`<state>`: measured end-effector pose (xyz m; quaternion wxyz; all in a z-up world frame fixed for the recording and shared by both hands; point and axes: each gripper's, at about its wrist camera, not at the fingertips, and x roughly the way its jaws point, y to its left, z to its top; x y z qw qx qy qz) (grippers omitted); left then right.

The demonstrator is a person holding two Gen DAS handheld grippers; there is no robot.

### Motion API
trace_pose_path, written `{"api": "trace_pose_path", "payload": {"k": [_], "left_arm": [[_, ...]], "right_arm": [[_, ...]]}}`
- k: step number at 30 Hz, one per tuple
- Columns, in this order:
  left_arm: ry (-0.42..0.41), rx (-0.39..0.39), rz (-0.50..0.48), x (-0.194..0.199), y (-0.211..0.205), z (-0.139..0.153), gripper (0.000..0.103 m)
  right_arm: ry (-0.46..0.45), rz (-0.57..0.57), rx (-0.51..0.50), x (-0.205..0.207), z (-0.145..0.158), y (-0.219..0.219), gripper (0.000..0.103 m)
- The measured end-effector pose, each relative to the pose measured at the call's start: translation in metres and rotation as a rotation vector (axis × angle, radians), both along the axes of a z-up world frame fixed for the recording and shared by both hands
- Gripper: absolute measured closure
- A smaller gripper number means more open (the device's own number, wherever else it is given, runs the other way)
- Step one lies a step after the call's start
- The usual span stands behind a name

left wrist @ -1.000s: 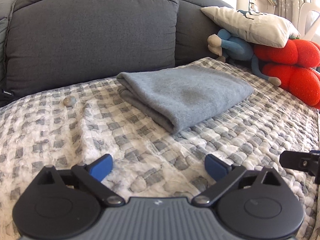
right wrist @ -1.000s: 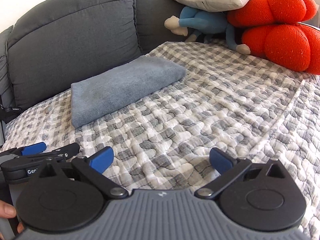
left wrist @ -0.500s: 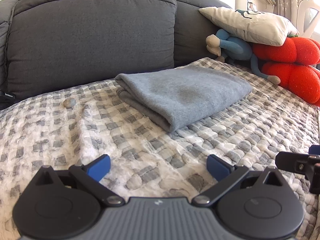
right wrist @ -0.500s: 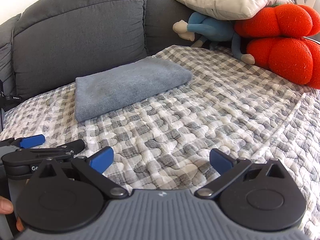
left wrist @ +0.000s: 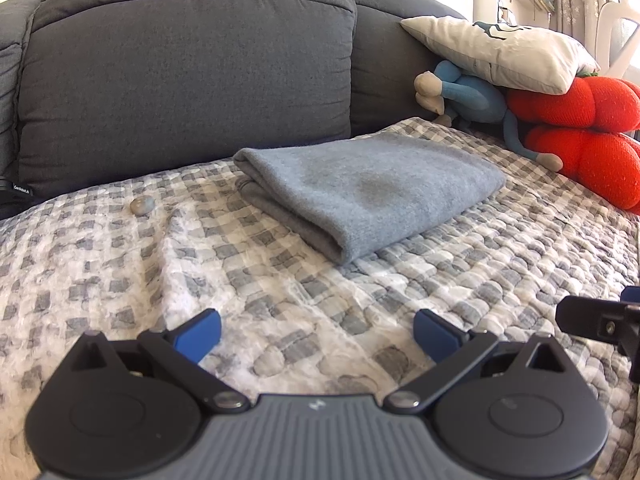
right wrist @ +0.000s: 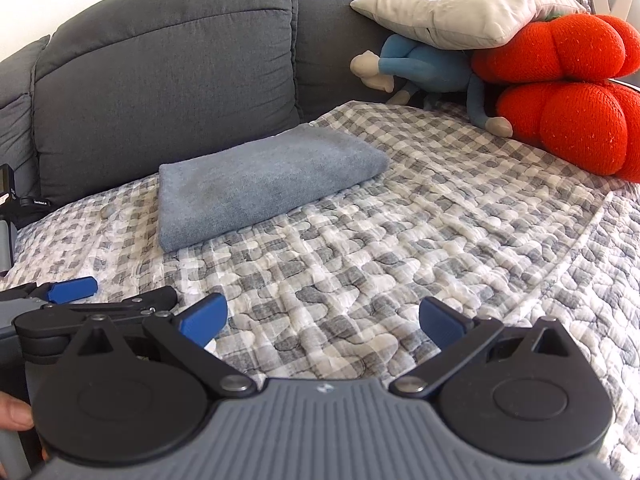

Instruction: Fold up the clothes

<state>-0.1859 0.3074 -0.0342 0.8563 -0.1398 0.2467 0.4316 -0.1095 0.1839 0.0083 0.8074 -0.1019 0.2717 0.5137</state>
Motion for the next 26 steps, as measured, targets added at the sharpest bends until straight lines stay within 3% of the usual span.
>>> {"api": "trace_pose_path", "payload": {"k": [26], "left_arm": [[-0.005, 0.001, 0.005, -0.0006, -0.0018, 0.0004, 0.0]], "right_arm": [[0.008, 0.013, -0.001, 0.0004, 0.0002, 0.0, 0.0]]}}
